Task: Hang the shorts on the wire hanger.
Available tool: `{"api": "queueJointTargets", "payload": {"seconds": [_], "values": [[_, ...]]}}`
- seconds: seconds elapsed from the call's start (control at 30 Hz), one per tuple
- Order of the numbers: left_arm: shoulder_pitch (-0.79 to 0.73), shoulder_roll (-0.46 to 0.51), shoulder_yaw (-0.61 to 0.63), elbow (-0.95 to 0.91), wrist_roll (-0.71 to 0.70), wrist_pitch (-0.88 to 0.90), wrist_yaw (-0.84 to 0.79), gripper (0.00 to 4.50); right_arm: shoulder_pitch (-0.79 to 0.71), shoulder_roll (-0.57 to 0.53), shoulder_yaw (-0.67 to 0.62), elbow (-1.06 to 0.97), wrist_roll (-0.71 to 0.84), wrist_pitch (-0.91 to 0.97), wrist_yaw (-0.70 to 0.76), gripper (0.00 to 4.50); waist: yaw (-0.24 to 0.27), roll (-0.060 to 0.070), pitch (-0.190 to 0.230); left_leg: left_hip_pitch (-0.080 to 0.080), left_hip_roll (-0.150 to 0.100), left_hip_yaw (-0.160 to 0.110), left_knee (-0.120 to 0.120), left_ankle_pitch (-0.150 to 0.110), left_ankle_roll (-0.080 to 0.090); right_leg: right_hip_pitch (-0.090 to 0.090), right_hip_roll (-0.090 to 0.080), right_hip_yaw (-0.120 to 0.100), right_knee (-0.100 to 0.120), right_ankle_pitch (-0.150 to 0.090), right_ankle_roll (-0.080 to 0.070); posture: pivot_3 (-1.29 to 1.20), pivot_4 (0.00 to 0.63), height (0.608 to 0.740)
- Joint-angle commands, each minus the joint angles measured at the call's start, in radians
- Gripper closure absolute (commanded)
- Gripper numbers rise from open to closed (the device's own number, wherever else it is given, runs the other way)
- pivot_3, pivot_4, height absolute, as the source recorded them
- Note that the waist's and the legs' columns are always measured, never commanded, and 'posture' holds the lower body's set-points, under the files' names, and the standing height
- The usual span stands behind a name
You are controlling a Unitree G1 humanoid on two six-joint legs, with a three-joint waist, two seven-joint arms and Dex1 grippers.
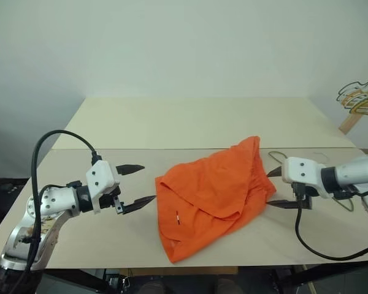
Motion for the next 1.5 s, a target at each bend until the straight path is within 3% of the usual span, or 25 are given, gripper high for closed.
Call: {"api": "queueJointTargets", "payload": {"seconds": [0.03, 0.5, 0.9, 1.07, 1.4, 1.5], "values": [[-0.023, 0.002, 0.002, -0.01, 0.011, -0.011, 0.014, 0.0, -0.007, 0.002, -0.03, -0.016, 0.0, -0.014, -0.01, 0.07, 0.001, 0.0, 0.0, 0.0, 0.0, 0.0, 0.0, 0.0, 0.0, 0.0, 0.0, 0.0, 0.0, 0.0, 0.0, 0.09, 0.0, 0.74], [-0.025, -0.003, -0.019, -0.025, 0.017, -0.017, 0.012, 0.0, -0.056, 0.053, -0.044, 0.076, -0.022, -0.152, -0.062, 0.07, -0.002, 0.0, 0.0, 0.0, 0.0, 0.0, 0.0, 0.0, 0.0, 0.001, 0.0, -0.001, 0.0, 0.0, 0.0, 0.05, 0.0, 0.74], [-0.036, 0.023, -0.037, -0.002, 0.018, -0.02, -0.046, 0.0, -0.133, 0.067, 0.113, 0.375, -0.374, -0.593, -0.207, 0.07, -0.026, 0.0, 0.0, 0.001, 0.0, 0.001, 0.0, 0.001, -0.001, 0.001, 0.0, -0.001, 0.0, 0.0, 0.0, 0.04, 0.0, 0.74], [-0.02, 0.018, -0.039, -0.024, 0.018, -0.017, -0.041, 0.0, -0.208, 0.098, 0.205, 0.547, -0.552, -0.78, -0.341, 0.07, -0.046, 0.0, 0.0, 0.001, 0.0, 0.001, 0.0, 0.001, -0.002, 0.001, 0.0, 0.0, 0.0, 0.0, 0.0, 0.05, 0.0, 0.74], [0.02, 0.014, -0.039, -0.063, 0.016, -0.007, -0.024, 0.0, -0.324, 0.189, 0.315, 0.793, -0.701, -0.989, -0.495, 0.07, -0.055, 0.0, 0.0, 0.002, 0.0, 0.0, 0.0, 0.002, -0.003, 0.002, 0.0, 0.0, 0.001, 0.0, 0.0, 0.08, 0.0, 0.74], [0.036, 0.011, -0.043, -0.077, 0.016, -0.004, -0.018, 0.0, -0.338, 0.188, 0.336, 0.841, -0.723, -1.019, -0.501, 0.96, -0.055, 0.0, 0.0, 0.003, 0.001, 0.0, 0.0, 0.002, -0.003, 0.003, 0.0, 0.001, 0.001, 0.0, 0.0, 0.08, 0.0, 0.74]]}}
